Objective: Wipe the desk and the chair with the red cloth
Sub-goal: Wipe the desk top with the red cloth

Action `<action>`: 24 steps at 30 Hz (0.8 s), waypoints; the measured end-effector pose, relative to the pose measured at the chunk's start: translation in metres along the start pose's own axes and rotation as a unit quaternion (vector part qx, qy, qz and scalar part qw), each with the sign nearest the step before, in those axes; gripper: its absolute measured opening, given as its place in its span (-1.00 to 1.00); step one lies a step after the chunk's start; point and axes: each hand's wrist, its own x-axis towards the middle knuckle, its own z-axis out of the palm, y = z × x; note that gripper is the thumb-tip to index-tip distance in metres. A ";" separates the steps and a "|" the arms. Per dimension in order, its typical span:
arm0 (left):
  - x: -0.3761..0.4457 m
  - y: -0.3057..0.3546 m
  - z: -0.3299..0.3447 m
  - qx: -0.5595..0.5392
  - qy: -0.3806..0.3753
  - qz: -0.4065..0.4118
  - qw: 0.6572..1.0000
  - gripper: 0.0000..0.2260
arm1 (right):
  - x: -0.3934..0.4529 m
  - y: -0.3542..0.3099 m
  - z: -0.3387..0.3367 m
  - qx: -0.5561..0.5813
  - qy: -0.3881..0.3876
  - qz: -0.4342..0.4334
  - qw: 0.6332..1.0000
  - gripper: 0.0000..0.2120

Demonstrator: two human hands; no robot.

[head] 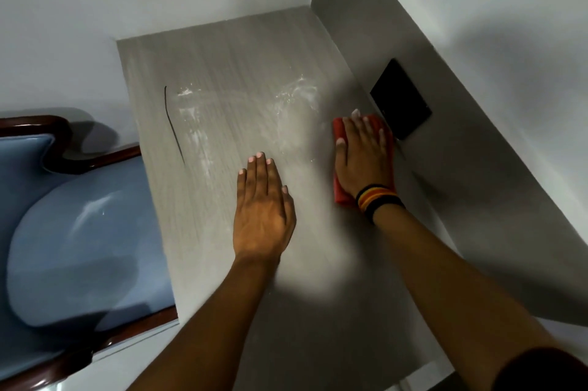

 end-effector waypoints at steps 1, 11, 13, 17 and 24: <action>0.001 0.001 -0.002 -0.004 -0.004 0.001 1.000 -0.43 | -0.003 0.000 -0.003 0.010 0.002 0.002 1.000 -0.43; 0.002 0.000 0.004 -0.005 0.004 0.001 1.000 -0.44 | 0.012 -0.007 0.009 -0.015 0.009 -0.033 0.999 -0.40; 0.002 0.001 0.005 -0.004 0.012 0.002 1.000 -0.44 | 0.063 -0.031 0.005 -0.009 0.016 -0.015 1.000 -0.41; 0.002 0.000 0.008 0.003 0.010 0.000 1.000 -0.44 | 0.072 -0.080 0.011 0.005 0.010 -0.102 0.995 -0.43; 0.001 0.000 0.002 -0.014 0.008 0.003 1.000 -0.45 | 0.075 -0.039 0.006 -0.028 -0.009 -0.145 0.989 -0.45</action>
